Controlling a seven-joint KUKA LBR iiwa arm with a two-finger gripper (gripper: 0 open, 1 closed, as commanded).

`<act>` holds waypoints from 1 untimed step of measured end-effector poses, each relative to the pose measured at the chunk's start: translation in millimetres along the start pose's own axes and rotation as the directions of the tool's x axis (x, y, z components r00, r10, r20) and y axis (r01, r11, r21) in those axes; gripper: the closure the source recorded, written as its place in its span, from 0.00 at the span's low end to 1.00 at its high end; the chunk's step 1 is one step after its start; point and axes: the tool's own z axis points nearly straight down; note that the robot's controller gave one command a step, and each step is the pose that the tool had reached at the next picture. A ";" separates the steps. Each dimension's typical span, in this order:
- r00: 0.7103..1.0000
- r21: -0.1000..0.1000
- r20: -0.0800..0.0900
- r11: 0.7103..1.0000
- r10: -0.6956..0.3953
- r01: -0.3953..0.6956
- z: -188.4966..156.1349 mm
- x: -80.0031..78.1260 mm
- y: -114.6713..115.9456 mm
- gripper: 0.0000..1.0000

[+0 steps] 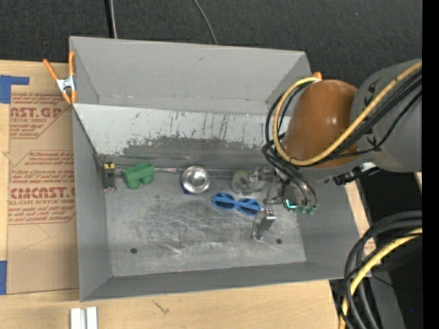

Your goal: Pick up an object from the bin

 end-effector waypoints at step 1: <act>0.992 -0.004 0.013 0.992 0.125 -0.125 86.2 -35.4 -16.7 0.00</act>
Offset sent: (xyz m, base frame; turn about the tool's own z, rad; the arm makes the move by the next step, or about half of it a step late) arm 0.0316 -0.0181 -0.0897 0.1263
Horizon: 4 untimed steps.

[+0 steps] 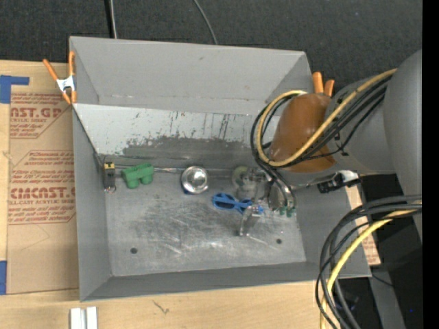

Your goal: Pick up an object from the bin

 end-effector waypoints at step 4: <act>0.956 0.003 0.014 0.956 0.293 -0.293 -1.7 19.4 16.9 0.00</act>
Offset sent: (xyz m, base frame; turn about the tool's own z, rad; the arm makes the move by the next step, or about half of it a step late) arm -0.0198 0.0202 0.0268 0.1104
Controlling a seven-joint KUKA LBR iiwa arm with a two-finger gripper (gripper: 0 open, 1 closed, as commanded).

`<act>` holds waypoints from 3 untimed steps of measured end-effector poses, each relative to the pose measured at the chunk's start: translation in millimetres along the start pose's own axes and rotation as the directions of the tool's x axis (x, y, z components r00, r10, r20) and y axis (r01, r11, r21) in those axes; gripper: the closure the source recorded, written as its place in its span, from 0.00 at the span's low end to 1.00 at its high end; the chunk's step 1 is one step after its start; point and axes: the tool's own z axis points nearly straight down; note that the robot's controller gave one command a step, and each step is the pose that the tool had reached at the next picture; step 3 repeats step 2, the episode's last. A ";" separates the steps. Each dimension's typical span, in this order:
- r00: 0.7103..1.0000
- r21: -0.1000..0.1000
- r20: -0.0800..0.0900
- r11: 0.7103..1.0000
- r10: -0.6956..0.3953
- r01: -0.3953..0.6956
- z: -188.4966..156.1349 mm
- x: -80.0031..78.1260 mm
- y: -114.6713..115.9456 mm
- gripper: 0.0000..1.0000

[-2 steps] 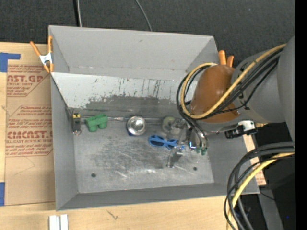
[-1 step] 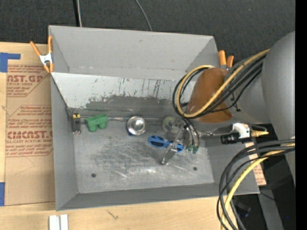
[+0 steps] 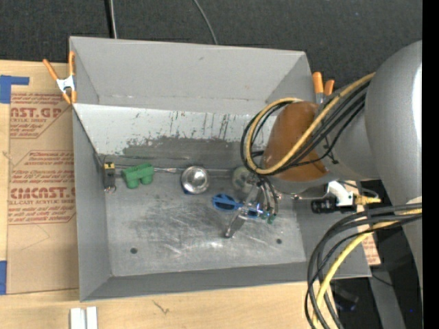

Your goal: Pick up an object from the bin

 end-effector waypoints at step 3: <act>1.000 -0.001 -0.015 1.000 -0.005 0.005 -31.5 0.8 3.1 1.00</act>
Offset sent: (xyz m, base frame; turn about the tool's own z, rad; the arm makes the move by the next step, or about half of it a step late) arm 0.0000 0.0000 0.0000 0.0000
